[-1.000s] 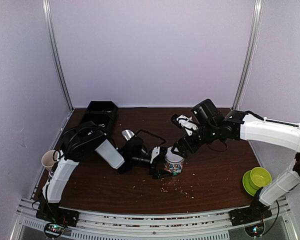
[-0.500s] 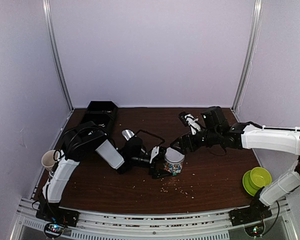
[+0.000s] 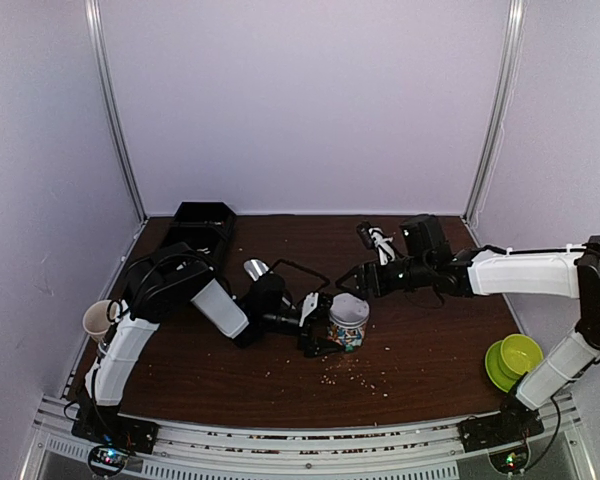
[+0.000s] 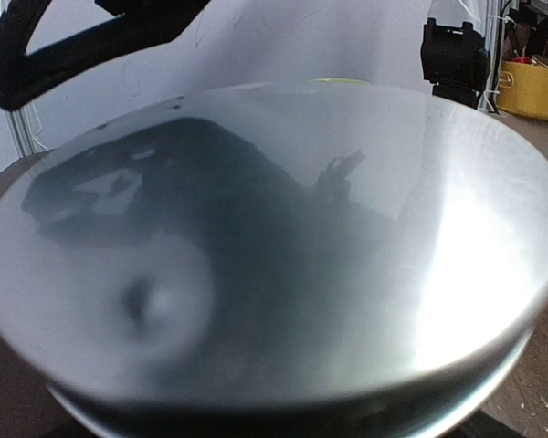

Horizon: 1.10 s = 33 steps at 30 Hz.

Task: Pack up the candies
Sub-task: Screw the box lid onto the packing box.

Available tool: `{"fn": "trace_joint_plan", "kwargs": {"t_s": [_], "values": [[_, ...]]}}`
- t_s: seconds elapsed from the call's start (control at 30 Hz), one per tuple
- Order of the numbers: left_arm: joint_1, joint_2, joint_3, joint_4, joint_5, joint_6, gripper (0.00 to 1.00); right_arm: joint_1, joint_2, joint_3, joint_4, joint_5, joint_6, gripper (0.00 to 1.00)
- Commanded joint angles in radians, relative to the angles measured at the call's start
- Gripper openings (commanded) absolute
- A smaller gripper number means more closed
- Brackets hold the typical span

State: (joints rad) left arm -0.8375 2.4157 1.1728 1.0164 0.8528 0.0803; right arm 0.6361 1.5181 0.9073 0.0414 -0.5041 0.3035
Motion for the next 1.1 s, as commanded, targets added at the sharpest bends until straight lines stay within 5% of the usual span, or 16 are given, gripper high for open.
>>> {"fn": "trace_joint_plan", "kwargs": {"t_s": [0.0,0.47,1.07], "values": [[0.006,0.039,0.005,-0.021,0.017,-0.023,0.9,-0.023,0.039,-0.017,0.041,-0.063,0.027,0.73],[0.006,0.041,0.008,-0.02,0.012,-0.036,0.9,-0.032,0.047,-0.056,0.04,-0.102,0.009,0.47],[0.012,0.051,0.035,-0.06,-0.008,-0.058,0.9,-0.033,-0.047,-0.142,0.018,-0.054,-0.009,0.33]]}}
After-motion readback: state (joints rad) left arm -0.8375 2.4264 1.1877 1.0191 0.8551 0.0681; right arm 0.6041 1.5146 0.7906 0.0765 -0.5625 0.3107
